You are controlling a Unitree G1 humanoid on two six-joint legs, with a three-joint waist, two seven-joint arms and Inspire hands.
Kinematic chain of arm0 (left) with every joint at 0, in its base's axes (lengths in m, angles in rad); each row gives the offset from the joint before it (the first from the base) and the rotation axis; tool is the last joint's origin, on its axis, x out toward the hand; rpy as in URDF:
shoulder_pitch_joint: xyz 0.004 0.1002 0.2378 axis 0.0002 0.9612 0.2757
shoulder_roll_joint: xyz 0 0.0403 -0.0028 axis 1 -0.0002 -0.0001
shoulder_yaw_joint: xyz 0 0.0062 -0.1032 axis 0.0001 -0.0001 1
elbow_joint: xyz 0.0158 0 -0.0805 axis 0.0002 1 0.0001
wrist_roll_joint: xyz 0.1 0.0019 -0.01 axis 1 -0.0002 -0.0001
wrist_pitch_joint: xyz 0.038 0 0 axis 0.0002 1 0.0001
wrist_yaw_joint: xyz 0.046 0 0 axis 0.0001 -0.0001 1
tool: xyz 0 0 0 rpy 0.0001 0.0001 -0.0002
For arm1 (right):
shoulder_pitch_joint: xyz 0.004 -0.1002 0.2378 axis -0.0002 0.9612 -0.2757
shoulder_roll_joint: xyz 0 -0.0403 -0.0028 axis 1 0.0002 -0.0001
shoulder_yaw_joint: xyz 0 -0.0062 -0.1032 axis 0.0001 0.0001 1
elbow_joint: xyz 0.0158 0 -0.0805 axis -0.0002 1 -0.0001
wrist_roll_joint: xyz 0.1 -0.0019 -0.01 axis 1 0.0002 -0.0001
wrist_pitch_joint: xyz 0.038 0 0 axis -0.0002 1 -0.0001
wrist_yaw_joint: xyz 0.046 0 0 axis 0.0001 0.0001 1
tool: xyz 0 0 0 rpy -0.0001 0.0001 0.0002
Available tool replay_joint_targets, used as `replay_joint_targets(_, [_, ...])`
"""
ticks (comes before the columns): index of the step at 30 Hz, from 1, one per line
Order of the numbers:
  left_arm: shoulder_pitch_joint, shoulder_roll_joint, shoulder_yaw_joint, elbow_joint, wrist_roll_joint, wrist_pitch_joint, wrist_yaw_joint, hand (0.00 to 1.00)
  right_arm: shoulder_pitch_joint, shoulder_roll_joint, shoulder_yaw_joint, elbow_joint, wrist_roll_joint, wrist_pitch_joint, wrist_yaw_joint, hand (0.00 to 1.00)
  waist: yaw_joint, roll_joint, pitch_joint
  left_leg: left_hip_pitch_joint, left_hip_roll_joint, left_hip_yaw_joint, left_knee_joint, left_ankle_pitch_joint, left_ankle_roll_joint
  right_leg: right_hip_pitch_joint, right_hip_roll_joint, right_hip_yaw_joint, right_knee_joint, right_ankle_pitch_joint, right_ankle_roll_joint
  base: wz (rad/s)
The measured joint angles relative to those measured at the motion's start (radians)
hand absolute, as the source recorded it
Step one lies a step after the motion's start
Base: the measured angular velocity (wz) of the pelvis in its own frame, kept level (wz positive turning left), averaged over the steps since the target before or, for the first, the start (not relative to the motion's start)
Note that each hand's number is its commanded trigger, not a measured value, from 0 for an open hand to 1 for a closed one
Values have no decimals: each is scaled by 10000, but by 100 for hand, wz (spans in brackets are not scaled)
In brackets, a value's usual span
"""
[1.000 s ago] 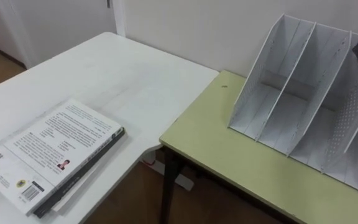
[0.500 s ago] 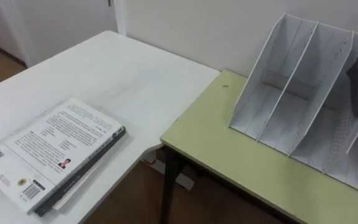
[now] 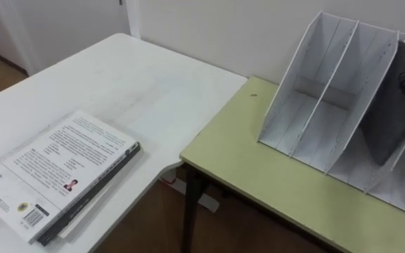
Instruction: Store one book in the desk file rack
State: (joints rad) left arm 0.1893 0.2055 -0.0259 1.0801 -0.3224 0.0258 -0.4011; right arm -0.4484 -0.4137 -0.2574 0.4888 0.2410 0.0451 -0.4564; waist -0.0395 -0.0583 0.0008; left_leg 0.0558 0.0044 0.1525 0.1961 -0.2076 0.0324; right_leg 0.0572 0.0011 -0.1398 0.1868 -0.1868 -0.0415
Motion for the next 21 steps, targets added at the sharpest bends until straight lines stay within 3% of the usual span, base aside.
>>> replay_joint_targets(4, [4,1,-81,-42,0,61,0,0,2,1,86,293,293,-2,-24,97,8,70,-8,75,4,-6,29,-1,-1,121,-6,-6,-11,2,-3,0])
replay_joint_targets(5, [5,1,-86,-53,1,110,0,0,1,1,103,373,294,-2,-8,51,11,85,-20,89,5,-7,39,-1,-1,125,-7,-4,-11,2,-4,0])
replay_joint_targets(6, [6,1,-91,-55,1,124,0,0,1,1,107,414,294,-2,-2,18,15,91,-24,90,4,-7,44,-1,-1,127,-7,-2,-12,2,-4,0])
replay_joint_targets(7, [6,1,-108,-61,1,127,0,0,2,1,110,458,298,-2,1,0,33,104,-32,90,3,-6,56,-1,-1,129,-9,-1,-13,2,-3,0])
replay_joint_targets(12, [5,9,-131,-52,-8,122,1,0,1,0,130,669,316,-156,-48,0,89,117,-50,93,1,-8,75,-1,-1,140,-7,5,-11,2,-4,0])
replay_joint_targets(14, [4,24,-177,-40,-22,100,11,0,1,0,130,910,344,-452,-115,0,101,111,-47,113,-2,-17,76,-1,-1,170,-8,7,-11,2,-4,0])
replay_joint_targets(21, [-13,42,-184,-47,-14,61,46,0,1,0,198,1119,468,-568,-253,0,165,44,2,203,-4,-29,64,-1,-1,276,-2,60,-47,-4,-3,0])
